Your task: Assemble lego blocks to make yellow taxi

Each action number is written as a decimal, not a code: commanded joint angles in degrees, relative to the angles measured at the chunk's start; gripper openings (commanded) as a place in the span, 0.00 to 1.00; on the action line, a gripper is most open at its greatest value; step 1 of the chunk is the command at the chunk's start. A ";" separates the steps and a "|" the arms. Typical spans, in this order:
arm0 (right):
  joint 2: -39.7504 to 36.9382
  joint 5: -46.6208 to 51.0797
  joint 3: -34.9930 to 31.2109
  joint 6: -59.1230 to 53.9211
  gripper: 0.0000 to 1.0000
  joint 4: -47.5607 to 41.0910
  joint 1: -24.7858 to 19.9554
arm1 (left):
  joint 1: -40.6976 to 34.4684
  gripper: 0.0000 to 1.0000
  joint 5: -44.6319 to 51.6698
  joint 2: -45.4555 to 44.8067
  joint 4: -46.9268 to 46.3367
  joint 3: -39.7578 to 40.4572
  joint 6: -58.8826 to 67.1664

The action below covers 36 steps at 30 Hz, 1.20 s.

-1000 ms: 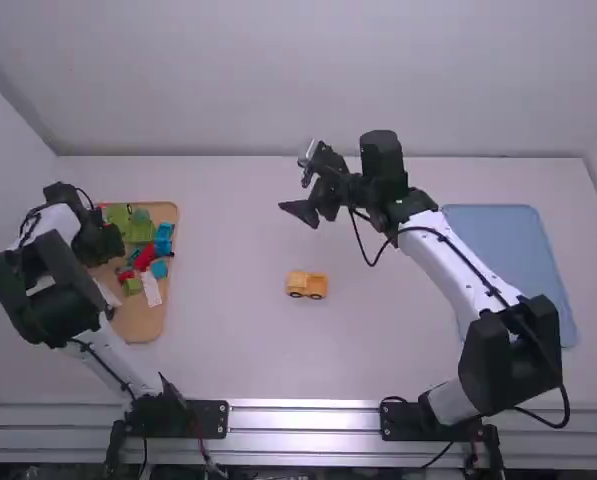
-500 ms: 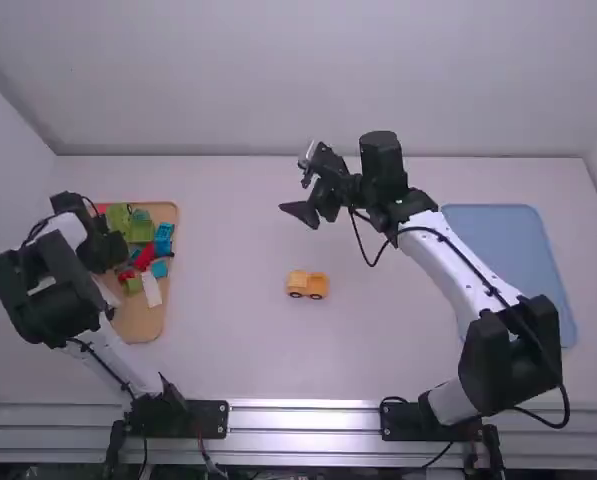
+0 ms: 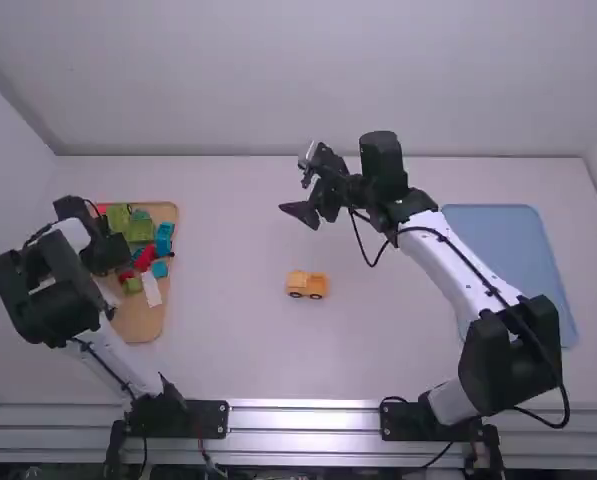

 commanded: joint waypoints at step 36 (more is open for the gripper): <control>10.93 -19.89 1.97 26.34 0.93 20.74 -1.84 | -32.28 0.12 6.62 -58.31 30.10 -37.57 5.84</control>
